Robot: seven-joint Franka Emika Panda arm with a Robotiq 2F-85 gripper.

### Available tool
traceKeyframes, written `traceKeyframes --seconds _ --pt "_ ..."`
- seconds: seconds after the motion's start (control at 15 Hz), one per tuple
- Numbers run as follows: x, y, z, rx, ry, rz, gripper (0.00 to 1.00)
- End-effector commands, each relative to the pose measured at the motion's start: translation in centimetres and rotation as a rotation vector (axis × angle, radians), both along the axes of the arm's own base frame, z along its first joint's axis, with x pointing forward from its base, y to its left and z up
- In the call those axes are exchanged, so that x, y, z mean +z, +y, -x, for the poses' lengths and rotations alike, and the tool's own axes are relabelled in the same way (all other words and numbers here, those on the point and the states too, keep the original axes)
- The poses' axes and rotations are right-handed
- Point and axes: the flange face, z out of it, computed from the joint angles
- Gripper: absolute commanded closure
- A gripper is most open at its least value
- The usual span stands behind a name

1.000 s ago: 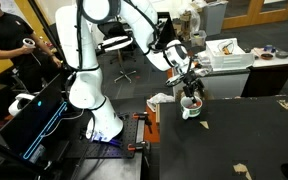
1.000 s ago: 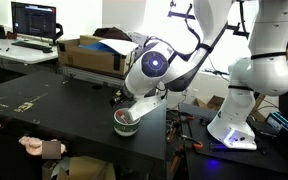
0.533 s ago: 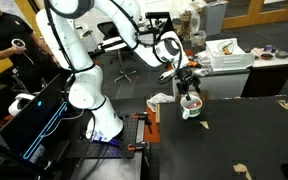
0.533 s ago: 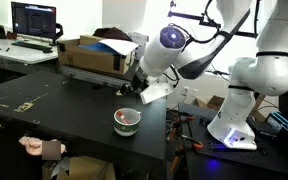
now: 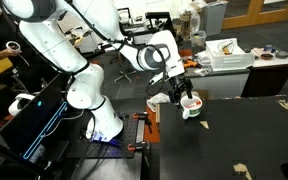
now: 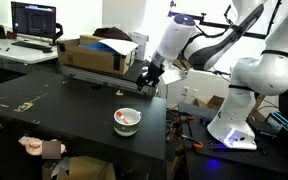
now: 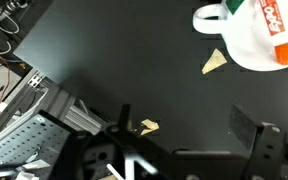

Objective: Put the marker in the mug

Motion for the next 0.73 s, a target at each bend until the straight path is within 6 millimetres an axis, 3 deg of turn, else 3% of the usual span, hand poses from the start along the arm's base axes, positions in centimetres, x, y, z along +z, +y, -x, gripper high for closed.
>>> traceKeyframes --seconds 0.0,0.67 --pt "0.12 -0.67 0.41 0.003 0.014 -0.013 0.00" --pt "0.43 -1.37 1.12 0.010 0.021 -0.023 0.00"
